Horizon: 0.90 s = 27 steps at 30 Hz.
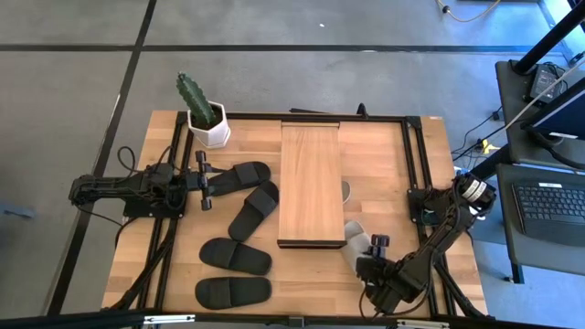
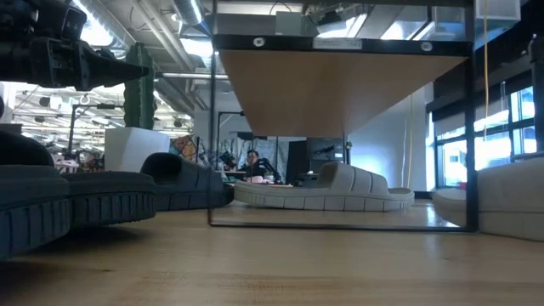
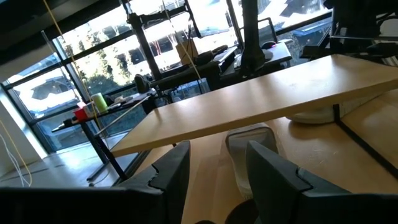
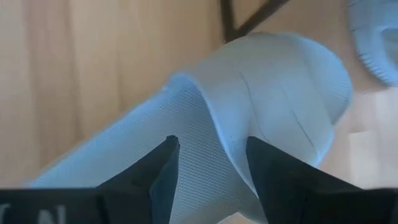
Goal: Pick and place slides into the shelf
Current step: Put the gray slipper under the shelf
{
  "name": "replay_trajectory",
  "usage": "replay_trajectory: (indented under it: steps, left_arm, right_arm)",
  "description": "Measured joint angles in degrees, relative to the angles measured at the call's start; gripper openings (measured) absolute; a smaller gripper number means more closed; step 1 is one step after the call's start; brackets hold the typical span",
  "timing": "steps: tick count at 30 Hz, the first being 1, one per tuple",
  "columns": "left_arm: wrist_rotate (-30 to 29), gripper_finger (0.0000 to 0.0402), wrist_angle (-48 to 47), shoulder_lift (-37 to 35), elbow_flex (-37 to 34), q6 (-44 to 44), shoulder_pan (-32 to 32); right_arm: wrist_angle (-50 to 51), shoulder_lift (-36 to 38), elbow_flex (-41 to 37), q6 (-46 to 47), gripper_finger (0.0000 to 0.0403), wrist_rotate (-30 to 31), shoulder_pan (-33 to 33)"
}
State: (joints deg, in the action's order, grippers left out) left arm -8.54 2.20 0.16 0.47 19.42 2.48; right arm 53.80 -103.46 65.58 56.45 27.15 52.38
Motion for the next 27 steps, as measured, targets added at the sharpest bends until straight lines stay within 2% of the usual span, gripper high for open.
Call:
replay_trajectory:
  steps: [11,19,27]
  left_arm:
    - [0.0,0.0147,-0.04,0.0,0.0,0.02,0.0]
    - [0.0,0.0147,-0.07,-0.02,0.0,0.02,0.0]
    - [0.0,0.0147,-0.09,0.0,0.0,0.02,0.0]
  right_arm:
    - [1.72,0.0,0.0,-4.02,0.019,0.84,-2.43]
    - [1.82,0.0,0.0,-8.86,0.0191,6.06,-2.52]
    - [1.59,0.0,-0.39,-11.7,0.0191,6.25,-2.63]
